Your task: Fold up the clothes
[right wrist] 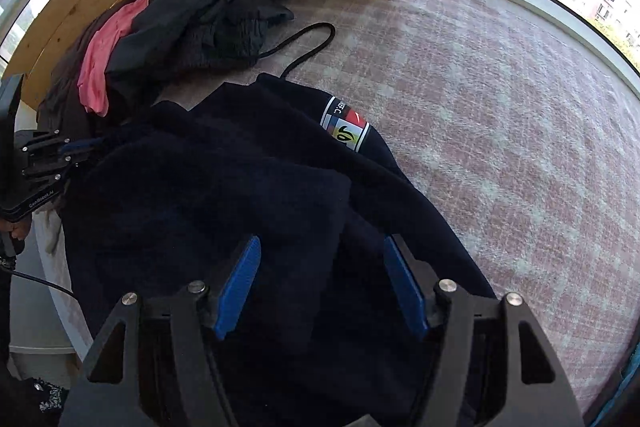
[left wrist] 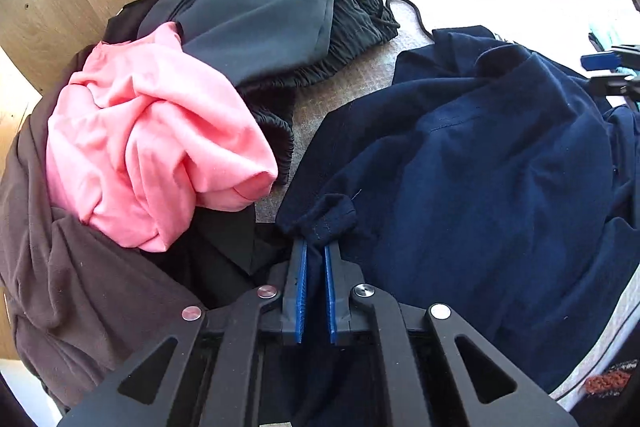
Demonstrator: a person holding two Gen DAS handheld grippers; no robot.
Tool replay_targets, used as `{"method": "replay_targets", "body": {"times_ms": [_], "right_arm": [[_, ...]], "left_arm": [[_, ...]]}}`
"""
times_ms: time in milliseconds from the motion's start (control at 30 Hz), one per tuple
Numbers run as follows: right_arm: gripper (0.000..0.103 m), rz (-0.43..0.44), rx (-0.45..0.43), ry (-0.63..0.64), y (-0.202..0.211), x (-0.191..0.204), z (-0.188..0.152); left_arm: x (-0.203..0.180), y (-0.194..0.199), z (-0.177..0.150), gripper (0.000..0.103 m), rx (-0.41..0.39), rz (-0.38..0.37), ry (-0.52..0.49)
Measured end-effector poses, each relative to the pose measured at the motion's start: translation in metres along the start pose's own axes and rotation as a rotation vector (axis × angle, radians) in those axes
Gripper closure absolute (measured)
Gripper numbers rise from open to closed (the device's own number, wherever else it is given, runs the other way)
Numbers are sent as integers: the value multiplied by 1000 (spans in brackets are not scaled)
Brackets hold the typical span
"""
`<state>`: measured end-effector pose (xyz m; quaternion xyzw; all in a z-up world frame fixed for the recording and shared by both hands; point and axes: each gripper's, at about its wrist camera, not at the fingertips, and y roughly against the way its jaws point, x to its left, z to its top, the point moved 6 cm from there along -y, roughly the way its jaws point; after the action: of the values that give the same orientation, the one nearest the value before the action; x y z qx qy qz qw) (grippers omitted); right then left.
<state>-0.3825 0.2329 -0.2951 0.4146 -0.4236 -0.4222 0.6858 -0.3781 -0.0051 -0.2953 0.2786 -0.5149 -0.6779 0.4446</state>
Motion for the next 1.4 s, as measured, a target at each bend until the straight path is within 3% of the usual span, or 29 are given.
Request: {"method": "replay_targets", "body": {"times_ms": [33, 67, 100, 267, 367, 533, 567, 600, 667, 700, 733, 833, 867, 933, 1067, 1200, 1300, 1400], "right_arm": [[60, 36, 8, 3, -6, 4, 1], [98, 66, 7, 22, -3, 10, 0], [98, 92, -1, 38, 3, 15, -1], [99, 109, -230, 46, 111, 18, 10], [100, 64, -353, 55, 180, 18, 35], [100, -20, -541, 143, 244, 51, 127], [97, -8, -574, 165, 245, 61, 146], [80, -24, -557, 203, 238, 69, 160], [57, -154, -422, 237, 216, 74, 168], [57, -167, -388, 232, 211, 70, 158], [57, -175, -357, 225, 207, 65, 146], [57, -142, -308, 148, 207, 24, 73], [57, -155, -287, 88, 206, 5, 40], [57, -219, -226, -69, 207, -43, -36], [57, -293, -177, -418, 212, -118, -200], [57, -287, -175, -767, 211, -143, -345], [57, -285, -208, -928, 217, -142, -417], [57, -269, -259, -1042, 219, -131, -462]], "left_arm": [[3, 5, -1, 96, -15, -11, 17], [5, 10, -1, 96, -29, -23, 33], [10, 17, -3, 96, -43, -27, 57], [33, 66, -11, 96, -143, -57, 179], [46, 108, -9, 97, -234, -98, 228], [67, 169, 8, 97, -348, 40, 214], [71, 178, 6, 97, -356, 82, 208], [74, 183, 8, 97, -361, 112, 213], [88, 182, 10, 97, -341, 175, 231], [92, 179, 8, 96, -316, 229, 238], [97, 176, 5, 97, -289, 283, 244], [71, 179, 0, 98, -285, 208, 149], [54, 181, 1, 95, -296, 166, 97], [7, 178, 11, 78, -304, 109, -45], [-109, 148, 42, 74, -287, -62, -309], [-255, 110, 59, 68, -233, -206, -632], [-362, 94, 52, 60, -228, -248, -919], [-437, 75, 49, 54, -238, -199, -1147]]}}
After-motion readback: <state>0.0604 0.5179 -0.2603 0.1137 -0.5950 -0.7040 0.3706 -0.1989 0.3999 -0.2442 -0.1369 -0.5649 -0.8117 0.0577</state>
